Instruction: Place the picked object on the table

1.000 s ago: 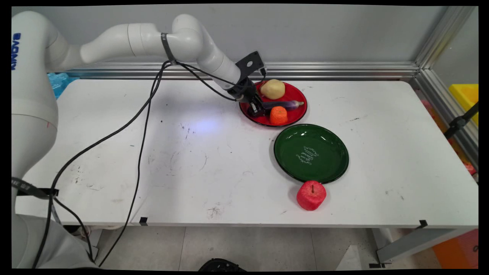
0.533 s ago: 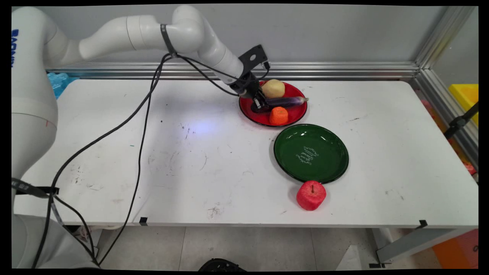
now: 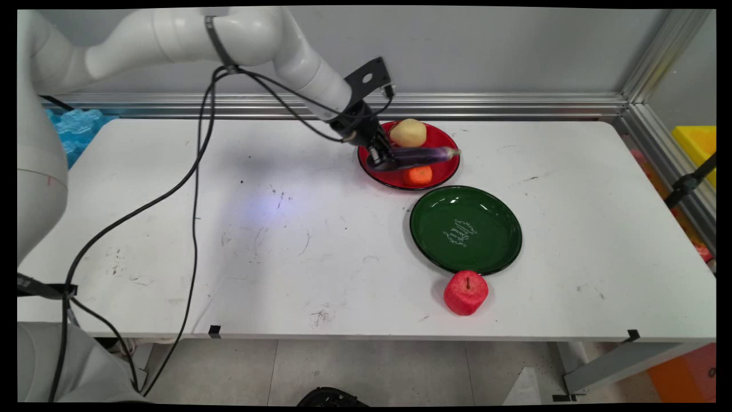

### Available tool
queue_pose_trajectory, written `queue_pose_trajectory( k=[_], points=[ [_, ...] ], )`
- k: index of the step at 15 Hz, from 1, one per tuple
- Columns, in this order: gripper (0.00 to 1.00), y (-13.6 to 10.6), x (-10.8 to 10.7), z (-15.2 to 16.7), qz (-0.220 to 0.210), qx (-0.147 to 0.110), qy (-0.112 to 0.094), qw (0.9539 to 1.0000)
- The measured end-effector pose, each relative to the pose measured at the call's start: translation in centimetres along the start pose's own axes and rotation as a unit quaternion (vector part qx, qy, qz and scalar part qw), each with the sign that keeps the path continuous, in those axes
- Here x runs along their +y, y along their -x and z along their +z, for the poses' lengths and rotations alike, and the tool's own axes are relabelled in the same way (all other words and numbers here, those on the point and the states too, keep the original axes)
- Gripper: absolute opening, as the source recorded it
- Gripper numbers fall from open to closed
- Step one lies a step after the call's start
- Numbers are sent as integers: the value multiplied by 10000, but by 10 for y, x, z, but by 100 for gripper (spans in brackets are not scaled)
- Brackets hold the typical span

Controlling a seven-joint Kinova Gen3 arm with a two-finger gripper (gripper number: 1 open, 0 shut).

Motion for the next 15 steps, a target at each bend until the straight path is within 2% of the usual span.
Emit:
queue_pose_trajectory(
  k=[7, 15],
  points=[
    [0, 43, 38, -41, 101, -310, 178, 9993],
    [0, 79, 53, -57, 20, -587, 206, 9981]
  ],
)
